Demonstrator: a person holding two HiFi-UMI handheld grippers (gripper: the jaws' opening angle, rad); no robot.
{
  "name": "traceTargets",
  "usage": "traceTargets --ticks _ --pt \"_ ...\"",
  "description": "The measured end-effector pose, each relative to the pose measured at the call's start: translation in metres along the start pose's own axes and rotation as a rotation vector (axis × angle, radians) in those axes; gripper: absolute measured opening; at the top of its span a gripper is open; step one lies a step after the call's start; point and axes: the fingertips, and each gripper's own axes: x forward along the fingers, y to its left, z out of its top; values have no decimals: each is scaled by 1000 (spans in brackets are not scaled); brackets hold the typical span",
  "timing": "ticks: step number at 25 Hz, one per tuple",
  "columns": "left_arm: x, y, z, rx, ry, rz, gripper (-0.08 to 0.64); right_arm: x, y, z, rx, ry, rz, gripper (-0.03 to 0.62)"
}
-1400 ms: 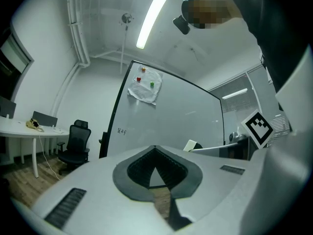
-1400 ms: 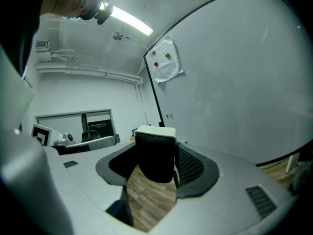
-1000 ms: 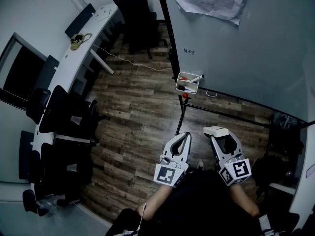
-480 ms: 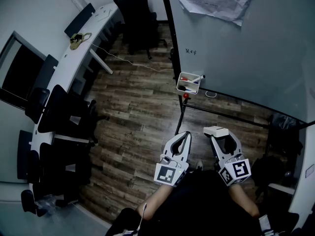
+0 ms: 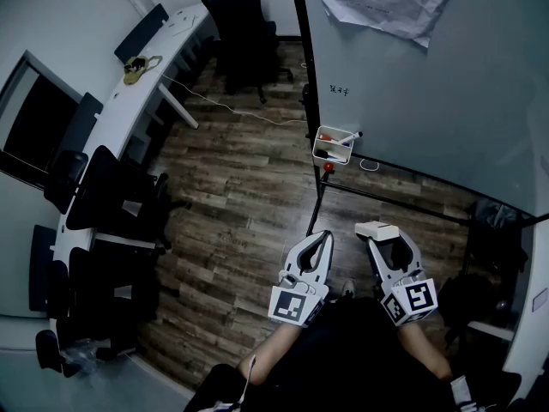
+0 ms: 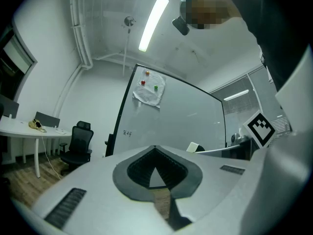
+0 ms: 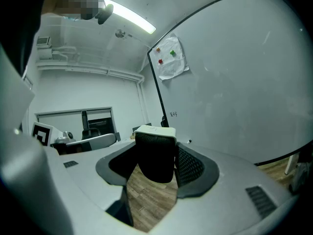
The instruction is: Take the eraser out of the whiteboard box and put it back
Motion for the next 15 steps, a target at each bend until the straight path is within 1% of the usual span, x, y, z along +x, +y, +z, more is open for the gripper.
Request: traceTargets --ticks 3,6,9,12,15 --pt "-6 7 -1 16 18 7 6 2 6 -1 0 4 -10 249" --pt "-7 13 9 20 -18 6 6 4 10 -4 -9 -2 -10 249" --pt "-12 19 8 4 -21 6 6 7 15 -5 -17 2 -16 248" --pt "-18 24 4 -8 2 3 6 10 19 -5 -23 7 -27 249" --pt "-24 32 4 -12 -3 3 6 13 25 -7 -36 7 -33 249"
